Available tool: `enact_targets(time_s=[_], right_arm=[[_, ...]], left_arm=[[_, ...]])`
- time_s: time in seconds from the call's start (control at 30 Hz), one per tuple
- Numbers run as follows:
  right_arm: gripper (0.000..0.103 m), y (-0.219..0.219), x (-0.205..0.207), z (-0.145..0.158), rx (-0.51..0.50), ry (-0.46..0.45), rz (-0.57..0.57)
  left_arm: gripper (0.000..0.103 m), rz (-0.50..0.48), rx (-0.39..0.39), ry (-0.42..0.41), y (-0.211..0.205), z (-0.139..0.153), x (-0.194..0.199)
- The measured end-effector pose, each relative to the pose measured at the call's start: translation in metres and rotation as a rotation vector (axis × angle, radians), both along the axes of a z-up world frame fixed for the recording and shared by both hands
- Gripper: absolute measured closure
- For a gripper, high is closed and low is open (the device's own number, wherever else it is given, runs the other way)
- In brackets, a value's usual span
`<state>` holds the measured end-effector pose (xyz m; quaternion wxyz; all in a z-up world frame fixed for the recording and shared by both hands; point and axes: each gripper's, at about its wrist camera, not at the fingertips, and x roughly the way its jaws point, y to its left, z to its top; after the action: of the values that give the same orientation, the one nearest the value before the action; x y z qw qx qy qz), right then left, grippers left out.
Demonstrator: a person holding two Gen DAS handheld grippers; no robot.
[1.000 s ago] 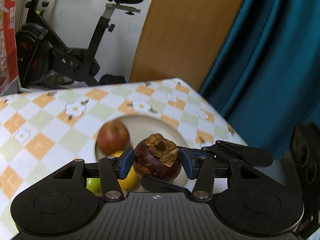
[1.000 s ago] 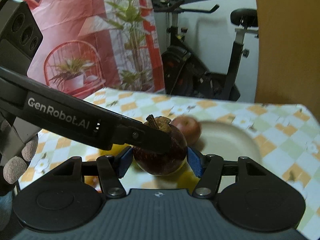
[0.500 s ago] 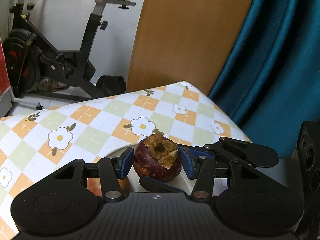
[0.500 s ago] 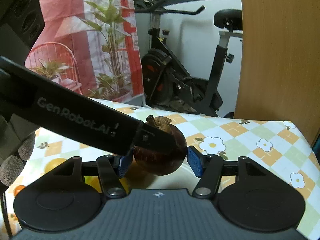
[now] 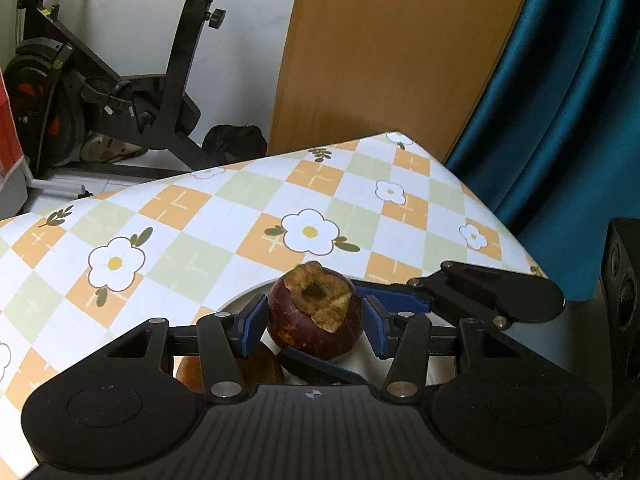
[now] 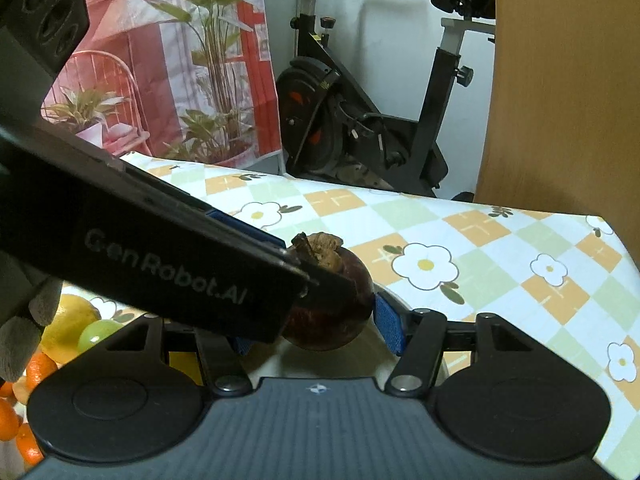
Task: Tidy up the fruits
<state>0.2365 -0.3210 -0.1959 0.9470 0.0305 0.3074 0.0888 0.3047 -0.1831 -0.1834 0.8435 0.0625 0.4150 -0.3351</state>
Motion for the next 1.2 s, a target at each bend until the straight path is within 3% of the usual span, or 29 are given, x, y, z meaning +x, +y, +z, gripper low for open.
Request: enact_targets(time_s=[0.3,0.5,0.63,0.8,1.2], right_arm=[[0.041,0.002,0.009,-0.005,-0.005,0.033,-0.018],[0.041,0.003,0.007,-0.002,-0.023,0.061,-0.029],[0.040,-0.001,-0.004,0.006,0.014,0.047,-0.067],[0.040,-0.002,-0.024,0.016,0.053,0.041,-0.099],[0.040,0.029,-0.081,0.031,0.166,-0.006,-0.125]], left_arm=[[0.050,0.008,0.008,0.001,-0.003,-0.005,0.001],[0.050,0.028,-0.032,-0.006,0.011,0.008,-0.005],[0.050,0.058,-0.068,-0.010,0.032,0.021,-0.012],[0.050,0.073,-0.026,-0.058,0.062,0.035,-0.030],[0.050,0.194,-0.017,-0.099,0.159,0.052,-0.078]])
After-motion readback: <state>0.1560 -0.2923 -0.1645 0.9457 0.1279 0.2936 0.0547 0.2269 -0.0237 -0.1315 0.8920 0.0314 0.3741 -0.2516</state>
